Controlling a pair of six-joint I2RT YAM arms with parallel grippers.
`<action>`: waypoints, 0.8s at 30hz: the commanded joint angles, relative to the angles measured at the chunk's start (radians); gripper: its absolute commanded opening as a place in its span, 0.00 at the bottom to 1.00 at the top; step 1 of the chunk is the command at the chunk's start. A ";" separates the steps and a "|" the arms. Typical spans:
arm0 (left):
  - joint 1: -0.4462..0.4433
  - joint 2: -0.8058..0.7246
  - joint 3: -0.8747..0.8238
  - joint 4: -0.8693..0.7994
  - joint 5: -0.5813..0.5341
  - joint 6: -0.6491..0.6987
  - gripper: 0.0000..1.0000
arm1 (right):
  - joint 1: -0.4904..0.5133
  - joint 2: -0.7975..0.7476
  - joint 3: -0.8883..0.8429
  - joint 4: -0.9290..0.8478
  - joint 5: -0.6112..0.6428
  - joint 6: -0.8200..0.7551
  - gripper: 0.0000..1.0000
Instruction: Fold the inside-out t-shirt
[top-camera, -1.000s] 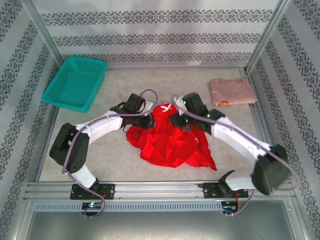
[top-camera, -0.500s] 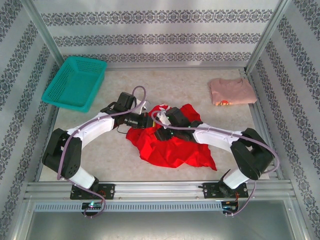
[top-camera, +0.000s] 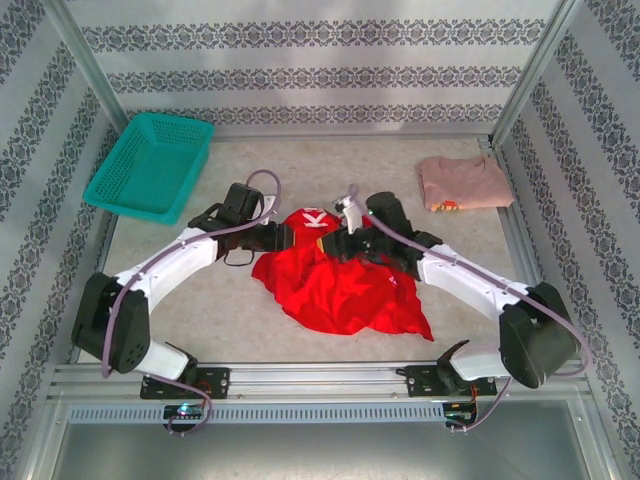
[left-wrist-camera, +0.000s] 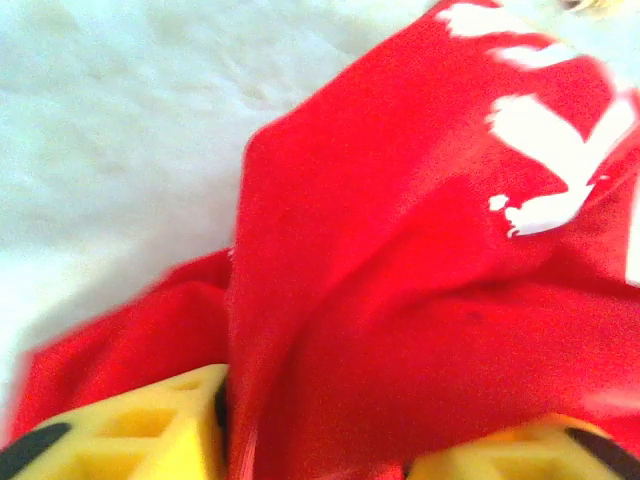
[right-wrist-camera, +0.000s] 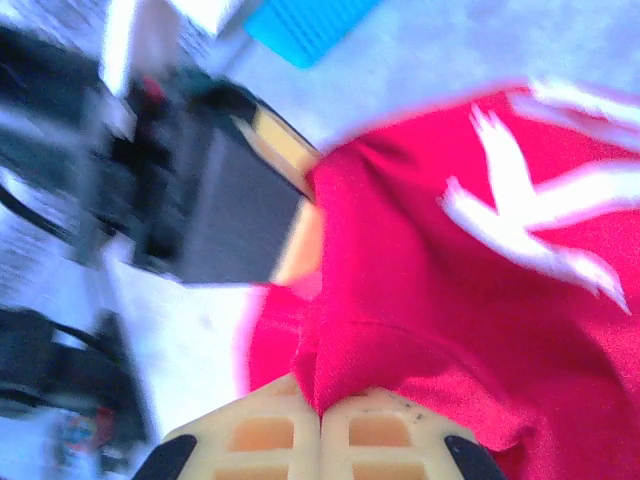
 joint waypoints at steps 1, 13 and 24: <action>-0.063 -0.144 -0.006 -0.055 -0.288 0.107 0.57 | -0.033 0.006 0.039 0.078 -0.216 0.244 0.00; -0.236 -0.267 -0.089 0.108 -0.080 0.174 0.64 | -0.069 0.015 0.191 0.013 -0.304 0.396 0.00; -0.164 -0.107 0.047 0.181 0.383 0.090 0.00 | -0.177 -0.126 0.232 -0.484 0.216 0.141 0.11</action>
